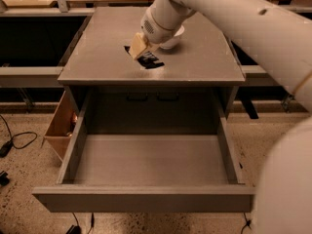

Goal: Place rxbar blueberry into top drawer

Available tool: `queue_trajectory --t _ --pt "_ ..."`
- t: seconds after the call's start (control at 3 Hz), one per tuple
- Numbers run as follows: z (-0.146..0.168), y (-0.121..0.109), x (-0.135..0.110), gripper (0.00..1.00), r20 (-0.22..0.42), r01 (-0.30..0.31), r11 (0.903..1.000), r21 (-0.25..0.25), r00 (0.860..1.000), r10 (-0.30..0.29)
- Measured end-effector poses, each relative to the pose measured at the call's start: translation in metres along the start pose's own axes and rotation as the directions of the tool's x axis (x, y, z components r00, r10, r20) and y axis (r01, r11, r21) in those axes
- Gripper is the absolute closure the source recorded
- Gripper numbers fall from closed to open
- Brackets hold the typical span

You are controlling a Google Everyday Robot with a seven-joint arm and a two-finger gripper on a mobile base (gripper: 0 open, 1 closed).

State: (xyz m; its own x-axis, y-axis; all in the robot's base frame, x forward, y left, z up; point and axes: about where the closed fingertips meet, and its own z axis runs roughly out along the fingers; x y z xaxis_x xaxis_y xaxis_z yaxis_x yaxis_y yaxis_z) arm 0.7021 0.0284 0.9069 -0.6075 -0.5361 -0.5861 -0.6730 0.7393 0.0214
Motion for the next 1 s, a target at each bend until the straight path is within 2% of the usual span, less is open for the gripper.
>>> queue_trajectory --t 0.33,0.67,1.0 --pt "-0.018 0.011 0.061 1.0 -0.024 -0.016 0.9996 -0.021 1.0 0.016" --pt "0.004 0.031 0.12 1.0 -0.059 -0.026 0.9962 -0.083 0.998 0.021" --pt "0.042 0.055 0.166 1.0 -0.092 -0.06 0.993 -0.102 0.994 0.05"
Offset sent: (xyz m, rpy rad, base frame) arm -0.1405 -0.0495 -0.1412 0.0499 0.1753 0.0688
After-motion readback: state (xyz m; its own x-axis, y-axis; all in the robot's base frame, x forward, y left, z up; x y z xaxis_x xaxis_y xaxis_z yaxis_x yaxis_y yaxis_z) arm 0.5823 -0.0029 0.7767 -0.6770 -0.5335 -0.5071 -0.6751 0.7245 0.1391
